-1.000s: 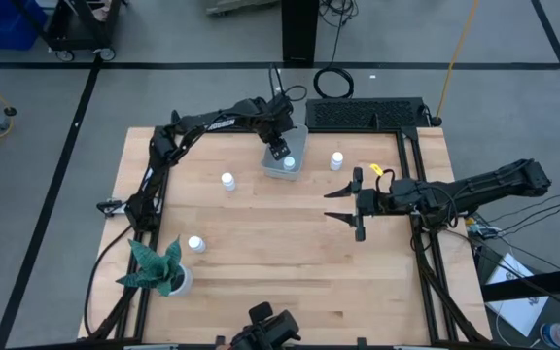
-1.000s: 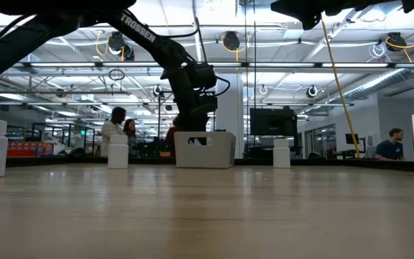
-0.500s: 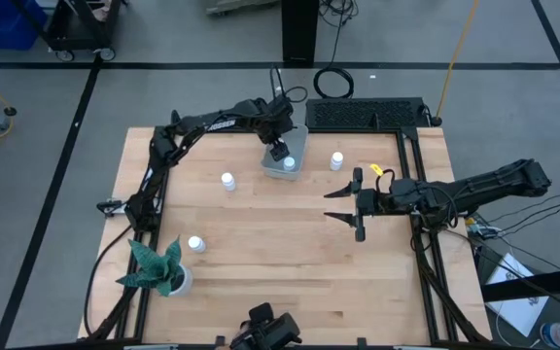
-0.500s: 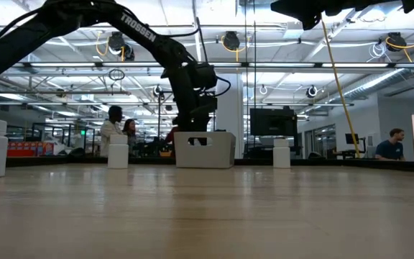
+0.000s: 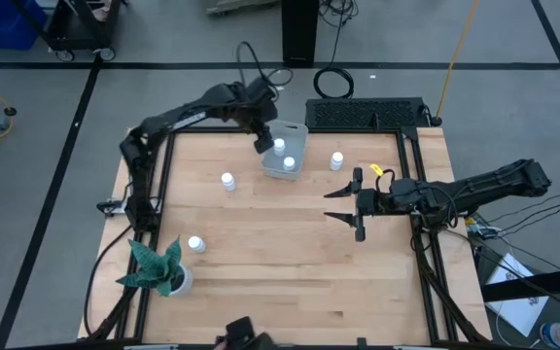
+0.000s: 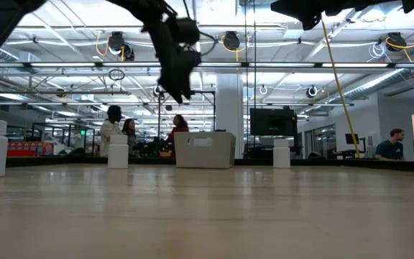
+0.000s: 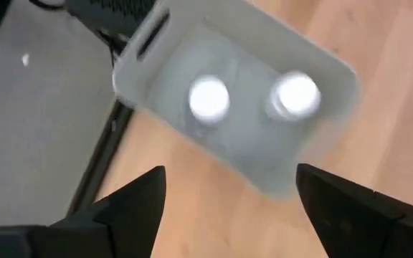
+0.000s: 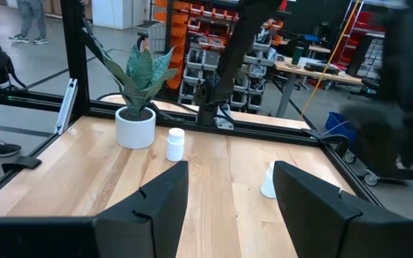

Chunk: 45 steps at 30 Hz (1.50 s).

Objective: Pick and place pill bottles into a basket
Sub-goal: Put the white medicine bottle into the gray bin

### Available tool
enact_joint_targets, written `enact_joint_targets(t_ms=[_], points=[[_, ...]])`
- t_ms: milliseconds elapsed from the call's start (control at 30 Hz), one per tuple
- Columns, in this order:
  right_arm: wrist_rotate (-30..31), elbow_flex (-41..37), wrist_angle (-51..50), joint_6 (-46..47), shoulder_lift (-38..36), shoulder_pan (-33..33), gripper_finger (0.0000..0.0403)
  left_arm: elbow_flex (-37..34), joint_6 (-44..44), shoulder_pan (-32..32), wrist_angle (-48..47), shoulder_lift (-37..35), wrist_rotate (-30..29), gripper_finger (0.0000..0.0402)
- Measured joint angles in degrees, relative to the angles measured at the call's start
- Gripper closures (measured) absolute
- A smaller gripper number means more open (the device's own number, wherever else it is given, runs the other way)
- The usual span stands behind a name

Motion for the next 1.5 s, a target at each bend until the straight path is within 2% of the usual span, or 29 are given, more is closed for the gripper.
enact_joint_targets(t_ms=[333, 600, 733, 967, 1500], points=[[-0.02, 0.00, 0.07, 0.00, 0.00, 0.02, 0.0206, 0.03, -10.10, -2.12, -13.99, -13.67, -0.12, 0.0090], [-0.02, 0.00, 0.47, 0.01, 0.00, 0.02, 0.0206, 0.06, -18.46, -7.86, -21.27, -21.16, -1.46, 0.0102], [-0.02, 0.00, 0.45, 0.47, 0.00, 0.02, 0.0206, 0.09, -21.39, -12.49, -23.81, -22.70, -1.71, 0.0098], [-0.29, 0.00, 0.42, 1.49, 0.00, 0.13, 0.0206, 0.06, -29.85, -22.09, -28.31, -23.36, -7.09, 0.0102], [-0.39, 0.00, -0.92, 2.56, 0.00, 0.13, 0.0206, -0.46, -41.30, -39.68, -28.14, -23.36, -11.95, 0.0138]])
